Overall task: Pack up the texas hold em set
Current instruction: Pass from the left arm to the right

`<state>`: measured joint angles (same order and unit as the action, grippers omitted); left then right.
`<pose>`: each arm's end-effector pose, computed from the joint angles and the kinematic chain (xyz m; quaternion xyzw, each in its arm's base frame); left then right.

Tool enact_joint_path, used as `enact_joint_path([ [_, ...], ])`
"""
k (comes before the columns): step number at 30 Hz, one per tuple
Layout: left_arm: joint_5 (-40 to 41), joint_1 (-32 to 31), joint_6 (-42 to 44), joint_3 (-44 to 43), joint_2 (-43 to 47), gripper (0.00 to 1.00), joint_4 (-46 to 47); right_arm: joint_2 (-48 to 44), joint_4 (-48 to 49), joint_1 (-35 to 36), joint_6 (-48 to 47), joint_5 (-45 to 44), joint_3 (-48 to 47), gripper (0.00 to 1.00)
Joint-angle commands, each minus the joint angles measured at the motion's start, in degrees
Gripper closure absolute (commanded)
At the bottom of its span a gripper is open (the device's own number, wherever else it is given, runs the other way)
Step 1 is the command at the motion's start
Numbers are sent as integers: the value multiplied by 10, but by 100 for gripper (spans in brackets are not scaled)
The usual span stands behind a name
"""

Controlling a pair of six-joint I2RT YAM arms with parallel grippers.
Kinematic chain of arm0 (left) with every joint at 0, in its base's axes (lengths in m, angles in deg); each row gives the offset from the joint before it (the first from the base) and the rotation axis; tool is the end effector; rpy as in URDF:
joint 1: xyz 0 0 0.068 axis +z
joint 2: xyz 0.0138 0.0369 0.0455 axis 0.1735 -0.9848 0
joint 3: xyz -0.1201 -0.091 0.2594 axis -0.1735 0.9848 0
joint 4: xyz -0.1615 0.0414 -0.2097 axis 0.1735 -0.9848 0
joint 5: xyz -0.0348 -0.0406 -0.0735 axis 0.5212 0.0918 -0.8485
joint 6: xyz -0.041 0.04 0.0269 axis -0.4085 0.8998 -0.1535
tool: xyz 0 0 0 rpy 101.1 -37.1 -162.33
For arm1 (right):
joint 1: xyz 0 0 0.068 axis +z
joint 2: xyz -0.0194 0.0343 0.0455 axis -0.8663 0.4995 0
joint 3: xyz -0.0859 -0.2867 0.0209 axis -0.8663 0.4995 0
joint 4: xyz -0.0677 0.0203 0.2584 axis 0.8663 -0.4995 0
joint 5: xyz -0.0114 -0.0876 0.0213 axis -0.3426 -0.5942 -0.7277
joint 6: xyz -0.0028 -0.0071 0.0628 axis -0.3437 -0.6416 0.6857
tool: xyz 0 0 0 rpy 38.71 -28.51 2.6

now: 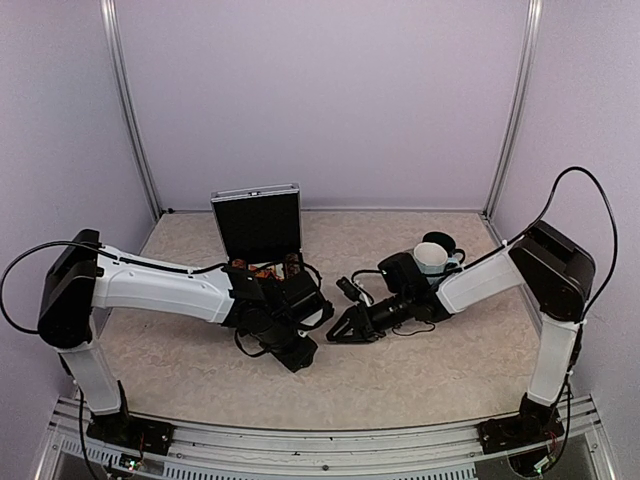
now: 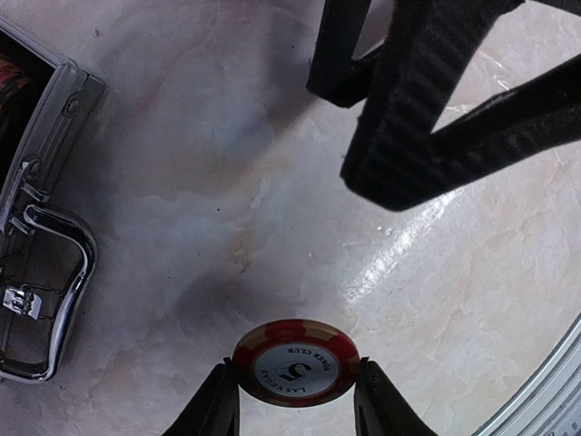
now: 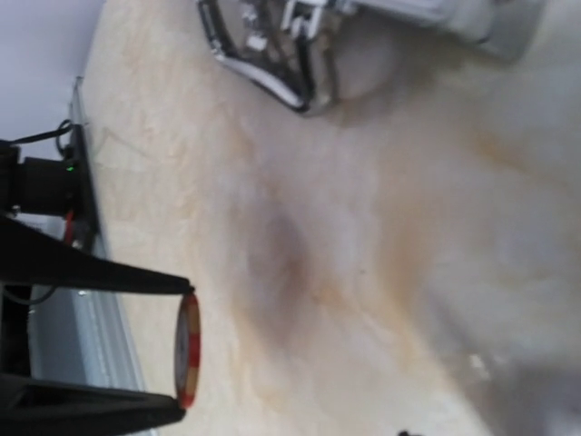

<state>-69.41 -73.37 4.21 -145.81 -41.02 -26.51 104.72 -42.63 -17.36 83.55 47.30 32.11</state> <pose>0.1699 -0.3320 0.1890 0.3795 0.9078 -0.0893 0.1545 0.2571 0.2846 0.1394 -0.2071 0.8324 0.5105 0.0594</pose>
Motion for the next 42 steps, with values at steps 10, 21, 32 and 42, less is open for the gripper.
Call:
enact_joint_path([
  [10,9,4,-11,9,23,60,26,64,189,31,134,87,14,54],
  [21,8,4,-8,7,20,60,25,94,208,48,156,95,-7,58],
  [32,11,3,-6,7,17,60,25,117,228,61,174,105,-26,66],
  [42,15,3,-5,9,14,60,25,126,236,64,183,109,-33,79],
])
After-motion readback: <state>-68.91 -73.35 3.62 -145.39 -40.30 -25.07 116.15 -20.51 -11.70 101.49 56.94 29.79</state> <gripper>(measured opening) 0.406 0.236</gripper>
